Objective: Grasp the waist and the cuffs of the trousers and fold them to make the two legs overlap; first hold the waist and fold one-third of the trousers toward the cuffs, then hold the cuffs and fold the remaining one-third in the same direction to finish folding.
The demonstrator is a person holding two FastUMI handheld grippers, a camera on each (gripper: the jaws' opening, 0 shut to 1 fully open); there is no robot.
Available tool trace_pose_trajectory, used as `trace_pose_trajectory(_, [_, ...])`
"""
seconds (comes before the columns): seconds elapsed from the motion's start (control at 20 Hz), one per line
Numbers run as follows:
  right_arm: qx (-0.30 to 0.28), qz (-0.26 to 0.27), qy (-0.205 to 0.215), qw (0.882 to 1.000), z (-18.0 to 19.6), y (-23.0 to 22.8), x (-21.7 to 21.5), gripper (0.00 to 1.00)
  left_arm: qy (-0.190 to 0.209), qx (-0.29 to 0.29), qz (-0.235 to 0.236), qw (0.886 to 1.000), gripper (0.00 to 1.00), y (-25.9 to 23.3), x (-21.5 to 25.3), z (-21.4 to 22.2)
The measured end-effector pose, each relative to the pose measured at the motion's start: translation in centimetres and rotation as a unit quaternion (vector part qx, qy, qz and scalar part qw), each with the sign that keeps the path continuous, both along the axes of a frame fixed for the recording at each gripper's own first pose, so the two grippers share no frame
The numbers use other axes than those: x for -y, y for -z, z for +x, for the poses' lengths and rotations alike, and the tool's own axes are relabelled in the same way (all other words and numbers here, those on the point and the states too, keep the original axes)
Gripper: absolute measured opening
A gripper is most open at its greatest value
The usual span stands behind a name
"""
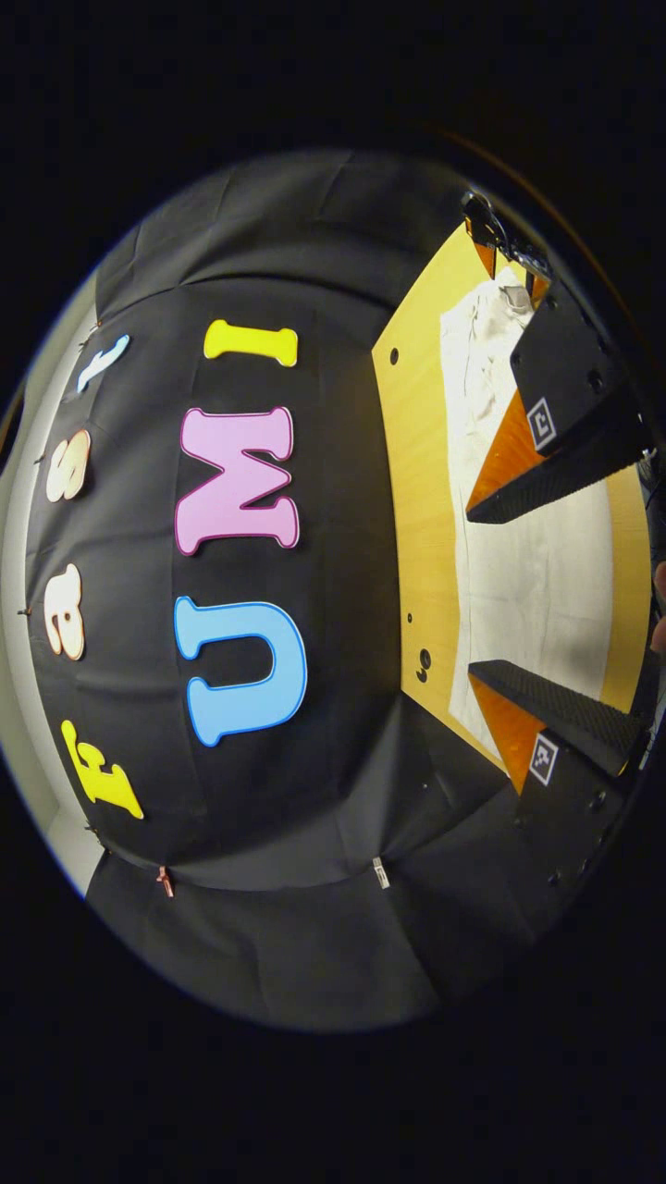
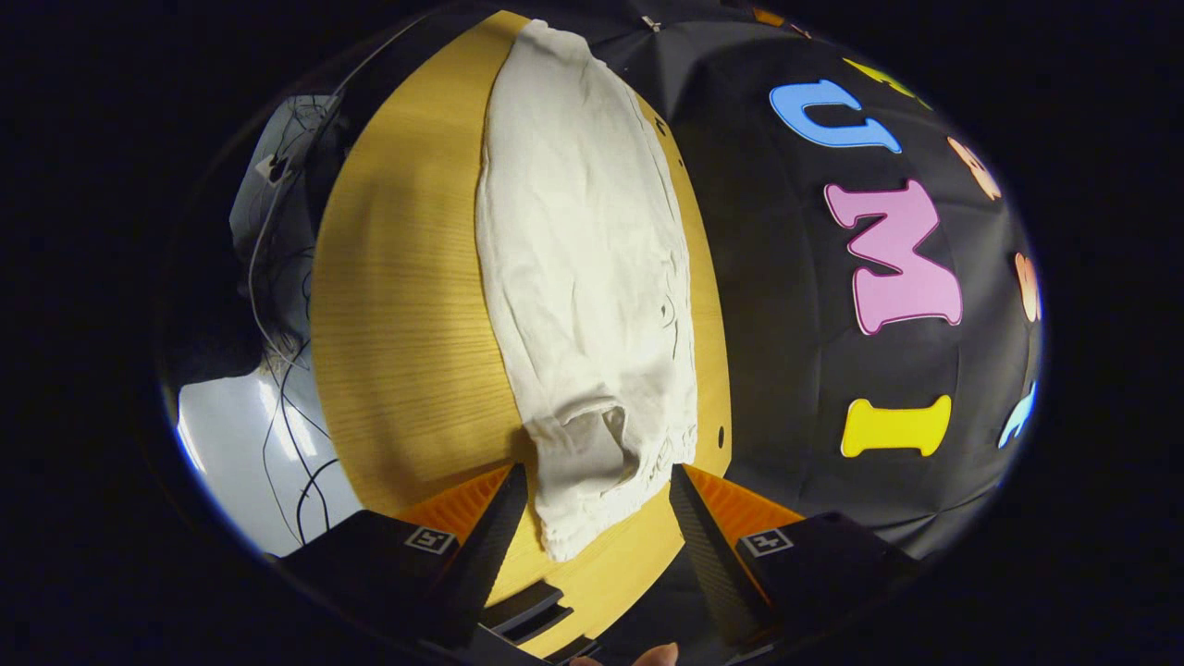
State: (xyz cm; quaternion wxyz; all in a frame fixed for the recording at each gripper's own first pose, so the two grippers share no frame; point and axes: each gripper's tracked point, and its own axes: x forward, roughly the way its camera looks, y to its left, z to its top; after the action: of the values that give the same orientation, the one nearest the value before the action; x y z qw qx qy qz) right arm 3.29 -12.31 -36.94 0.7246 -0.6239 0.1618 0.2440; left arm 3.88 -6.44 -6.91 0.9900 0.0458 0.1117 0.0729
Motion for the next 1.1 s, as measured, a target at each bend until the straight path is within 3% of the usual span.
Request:
trace_pose_trajectory(0.2, [0.039,-0.003,0.013,0.999,2.8,0.1,-0.1,0.96,0.013,-0.011,0.002,1.000,0.95,0.9,0.3,0.0])
trace_pose_trajectory(0.45, [0.044,-0.029,-0.013,0.999,3.4,1.4,-1.5,0.93,0.004,-0.021,0.001,1.000,0.97,2.2,-2.3,-1.0])
trace_pose_trajectory(0.6, [0.028,-0.065,-0.009,0.997,3.0,2.8,-0.7,0.65,-0.008,-0.028,0.010,1.000,0.97,2.8,-4.1,-1.9])
trace_pose_trajectory(0.7, [0.005,-0.077,-0.001,0.997,2.5,3.9,-0.2,0.41,-0.009,-0.035,0.024,0.999,0.97,3.8,-5.6,-2.3])
trace_pose_trajectory(0.75, [0.000,-0.076,0.002,0.997,2.4,4.2,0.2,0.13,-0.006,-0.042,0.034,0.999,0.97,4.5,-6.2,-2.4])
trace_pose_trajectory(1.0, [-0.073,-0.002,0.054,0.996,2.1,4.4,0.1,0.05,0.025,-0.076,0.109,0.991,0.96,8.5,-10.2,-2.5])
trace_pose_trajectory(1.1, [-0.075,0.003,0.059,0.995,2.1,3.5,-0.2,0.05,0.040,-0.098,0.148,0.983,0.94,11.2,-12.5,-2.7])
